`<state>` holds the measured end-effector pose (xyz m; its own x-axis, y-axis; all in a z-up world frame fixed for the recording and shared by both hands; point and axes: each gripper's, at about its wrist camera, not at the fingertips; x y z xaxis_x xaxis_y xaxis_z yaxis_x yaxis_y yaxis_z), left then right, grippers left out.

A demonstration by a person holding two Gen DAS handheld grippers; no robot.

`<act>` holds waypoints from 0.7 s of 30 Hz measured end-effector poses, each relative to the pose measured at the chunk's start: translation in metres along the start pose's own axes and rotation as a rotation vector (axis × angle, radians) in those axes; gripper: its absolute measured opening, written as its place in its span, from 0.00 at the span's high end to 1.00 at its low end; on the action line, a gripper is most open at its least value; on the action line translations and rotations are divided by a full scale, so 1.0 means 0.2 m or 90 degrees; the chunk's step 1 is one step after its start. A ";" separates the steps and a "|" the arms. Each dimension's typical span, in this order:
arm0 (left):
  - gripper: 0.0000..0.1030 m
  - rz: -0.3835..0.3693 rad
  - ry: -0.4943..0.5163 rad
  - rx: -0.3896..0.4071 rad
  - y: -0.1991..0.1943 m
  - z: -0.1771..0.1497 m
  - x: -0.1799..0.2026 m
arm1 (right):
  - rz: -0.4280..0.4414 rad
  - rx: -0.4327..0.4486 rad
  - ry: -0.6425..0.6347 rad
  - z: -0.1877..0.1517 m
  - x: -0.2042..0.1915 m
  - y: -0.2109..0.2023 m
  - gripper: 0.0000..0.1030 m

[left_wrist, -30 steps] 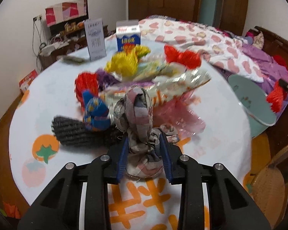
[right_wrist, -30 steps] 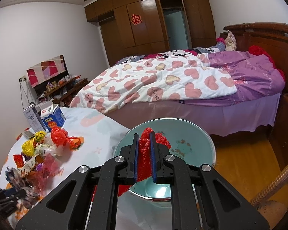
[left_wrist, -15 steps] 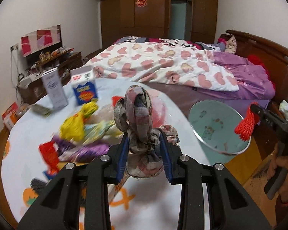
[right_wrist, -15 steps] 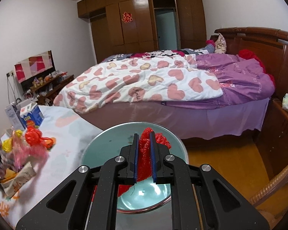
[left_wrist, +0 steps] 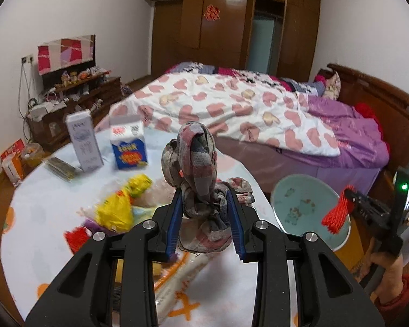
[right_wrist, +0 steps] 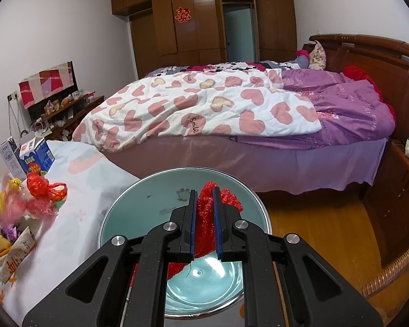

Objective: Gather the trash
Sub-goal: 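Carry the red mesh net and checked cloth over the blue wastebasket with both grippers, then open both grippers to drop the net and cloth into the wastebasket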

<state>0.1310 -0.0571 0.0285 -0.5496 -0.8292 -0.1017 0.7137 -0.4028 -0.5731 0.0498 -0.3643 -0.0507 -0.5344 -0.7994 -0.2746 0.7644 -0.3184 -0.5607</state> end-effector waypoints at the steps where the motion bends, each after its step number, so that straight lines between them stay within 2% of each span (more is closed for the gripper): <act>1: 0.69 0.005 0.001 0.006 -0.02 0.00 -0.02 | 0.001 -0.001 0.000 0.00 0.00 0.01 0.89; 8: 0.69 0.031 -0.020 0.031 -0.10 0.01 -0.14 | 0.004 -0.003 -0.006 0.00 -0.03 0.03 0.89; 11: 0.69 0.023 -0.019 0.035 -0.08 0.04 -0.12 | 0.004 0.000 -0.020 0.01 -0.05 0.04 0.89; 16: 0.68 -0.024 0.008 0.030 0.03 0.08 0.04 | -0.010 -0.006 -0.028 0.01 -0.02 0.06 0.89; 21: 0.68 -0.100 0.042 0.005 0.23 0.09 0.31 | -0.027 -0.026 -0.033 -0.02 0.04 0.10 0.89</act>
<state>0.1363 -0.1343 0.0104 -0.6817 -0.7287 -0.0656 0.6204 -0.5282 -0.5797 0.0588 -0.3755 -0.0668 -0.5455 -0.8115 -0.2096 0.7256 -0.3321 -0.6027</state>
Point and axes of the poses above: each gripper's, at about its wrist camera, not at the fingertips, and y roughly the way its jaws point, x to its right, z to its top, and after that the axes turned 13 degrees about y, right-handed
